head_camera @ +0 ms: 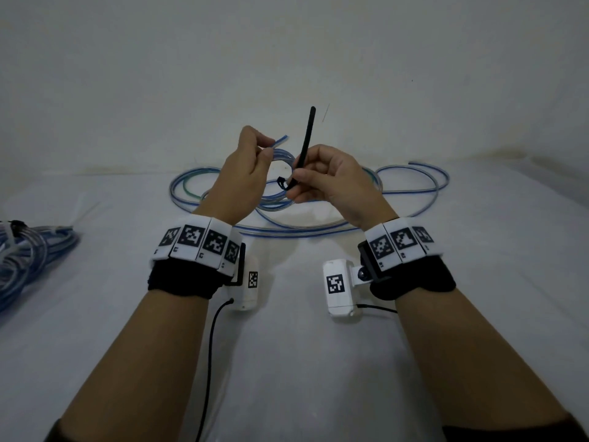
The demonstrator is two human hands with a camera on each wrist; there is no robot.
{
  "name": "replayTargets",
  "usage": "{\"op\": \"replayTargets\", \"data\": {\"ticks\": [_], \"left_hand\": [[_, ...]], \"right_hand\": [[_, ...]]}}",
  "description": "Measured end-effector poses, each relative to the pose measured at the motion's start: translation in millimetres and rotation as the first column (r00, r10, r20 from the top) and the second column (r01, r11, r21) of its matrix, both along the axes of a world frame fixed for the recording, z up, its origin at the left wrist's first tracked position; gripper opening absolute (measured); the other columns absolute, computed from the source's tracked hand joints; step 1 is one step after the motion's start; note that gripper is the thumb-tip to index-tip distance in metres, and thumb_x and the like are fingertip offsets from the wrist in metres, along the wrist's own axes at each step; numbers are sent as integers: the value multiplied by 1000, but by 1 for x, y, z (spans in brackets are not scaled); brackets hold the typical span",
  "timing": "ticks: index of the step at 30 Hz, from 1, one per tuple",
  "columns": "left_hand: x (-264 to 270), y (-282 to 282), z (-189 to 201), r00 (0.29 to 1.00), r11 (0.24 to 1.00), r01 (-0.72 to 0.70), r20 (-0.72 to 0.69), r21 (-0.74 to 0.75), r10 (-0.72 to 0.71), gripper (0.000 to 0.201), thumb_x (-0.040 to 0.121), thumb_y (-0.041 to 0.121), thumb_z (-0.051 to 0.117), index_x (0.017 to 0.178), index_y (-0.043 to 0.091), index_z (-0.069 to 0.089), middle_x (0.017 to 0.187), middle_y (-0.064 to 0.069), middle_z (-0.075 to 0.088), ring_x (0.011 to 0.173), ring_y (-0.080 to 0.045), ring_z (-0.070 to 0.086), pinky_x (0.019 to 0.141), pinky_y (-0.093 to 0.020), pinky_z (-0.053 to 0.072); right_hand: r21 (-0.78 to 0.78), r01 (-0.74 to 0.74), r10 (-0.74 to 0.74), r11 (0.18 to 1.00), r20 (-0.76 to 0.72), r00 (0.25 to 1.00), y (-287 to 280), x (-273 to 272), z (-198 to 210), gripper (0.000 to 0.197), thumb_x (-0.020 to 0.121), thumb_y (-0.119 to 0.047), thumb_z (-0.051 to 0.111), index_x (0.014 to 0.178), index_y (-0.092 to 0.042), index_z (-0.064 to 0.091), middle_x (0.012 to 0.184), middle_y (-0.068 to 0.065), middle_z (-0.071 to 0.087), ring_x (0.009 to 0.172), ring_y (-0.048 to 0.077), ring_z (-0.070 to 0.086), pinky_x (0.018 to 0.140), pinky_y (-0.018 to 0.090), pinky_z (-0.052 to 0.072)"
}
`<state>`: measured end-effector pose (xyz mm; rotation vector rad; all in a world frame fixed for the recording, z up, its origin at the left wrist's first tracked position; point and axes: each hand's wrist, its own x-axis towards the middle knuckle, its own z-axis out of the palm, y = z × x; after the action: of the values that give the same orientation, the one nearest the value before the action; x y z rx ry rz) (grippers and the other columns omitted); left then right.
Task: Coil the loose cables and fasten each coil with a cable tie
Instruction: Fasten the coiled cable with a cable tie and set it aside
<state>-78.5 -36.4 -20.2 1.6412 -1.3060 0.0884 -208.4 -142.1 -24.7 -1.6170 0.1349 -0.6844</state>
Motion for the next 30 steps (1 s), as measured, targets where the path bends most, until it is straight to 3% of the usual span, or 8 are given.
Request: {"op": "replayTargets", "data": {"ticks": [3, 6, 10, 13, 17, 21, 26, 30], "left_hand": [[-2, 3, 0, 1000, 1000, 22, 10, 8, -22, 16, 99, 18, 37, 108, 8, 47, 77, -5, 52, 68, -18, 44, 64, -29, 38], [-3, 4, 1, 1000, 1000, 25, 9, 1, -25, 15, 99, 16, 39, 104, 8, 51, 69, 11, 48, 60, -6, 41, 56, -14, 33], [-4, 5, 3, 999, 999, 46, -27, -23, -46, 13, 96, 15, 42, 97, 12, 54, 68, 8, 49, 64, -11, 43, 58, -18, 34], [-4, 4, 3, 996, 997, 60, -61, -39, -63, 12, 95, 12, 43, 94, 14, 55, 72, 10, 55, 64, 0, 48, 62, -13, 37], [-5, 3, 2, 992, 997, 55, -108, -50, -60, 14, 93, 8, 45, 94, 7, 59, 75, 18, 56, 62, 10, 49, 60, -7, 34], [-4, 3, 0, 994, 997, 39, -96, -62, -45, 14, 94, 10, 43, 94, 12, 58, 75, 13, 56, 59, 2, 45, 58, -11, 35], [2, 3, 0, 985, 998, 37, -166, -51, -45, 9, 94, 15, 45, 98, 18, 52, 77, 11, 59, 62, -4, 48, 66, -28, 41], [6, 5, 3, 965, 996, 83, -247, -31, -88, 9, 87, 20, 51, 80, 26, 50, 75, 2, 59, 62, -11, 47, 68, -32, 40]], "right_hand": [[3, 22, -22, 1000, 14, 1000, 2, 0, 0, 7, 88, 5, 55, 94, 1, 56, 82, 19, 64, 68, 21, 70, 67, 28, 59], [8, 28, -29, 1000, 37, 999, 4, 0, 0, 9, 87, 7, 56, 94, 3, 58, 83, 20, 64, 71, 22, 71, 70, 28, 59], [12, 34, -35, 999, 67, 997, 5, 0, -1, 8, 89, 2, 55, 95, 6, 60, 84, 22, 64, 78, 24, 71, 75, 31, 59], [21, 44, -46, 999, 119, 992, 6, 2, -2, 7, 90, 2, 54, 93, 4, 60, 82, 20, 65, 81, 27, 71, 78, 33, 58], [26, 46, -50, 999, 180, 982, 5, 2, -4, 9, 89, 5, 54, 89, -2, 60, 83, 19, 67, 89, 35, 68, 82, 37, 57], [31, 41, -46, 999, 187, 981, 6, 4, -7, 11, 94, -2, 49, 95, 5, 58, 96, 26, 66, 94, 36, 66, 83, 35, 56], [51, 15, -25, 999, 201, 979, 8, 7, -10, 22, 98, -9, 42, 102, 7, 57, 102, 26, 64, 95, 32, 66, 88, 37, 54], [10, 2, -4, 1000, 203, 979, 10, 7, -9, 18, 97, -7, 43, 97, 3, 58, 101, 24, 64, 99, 35, 64, 92, 41, 52]]}}
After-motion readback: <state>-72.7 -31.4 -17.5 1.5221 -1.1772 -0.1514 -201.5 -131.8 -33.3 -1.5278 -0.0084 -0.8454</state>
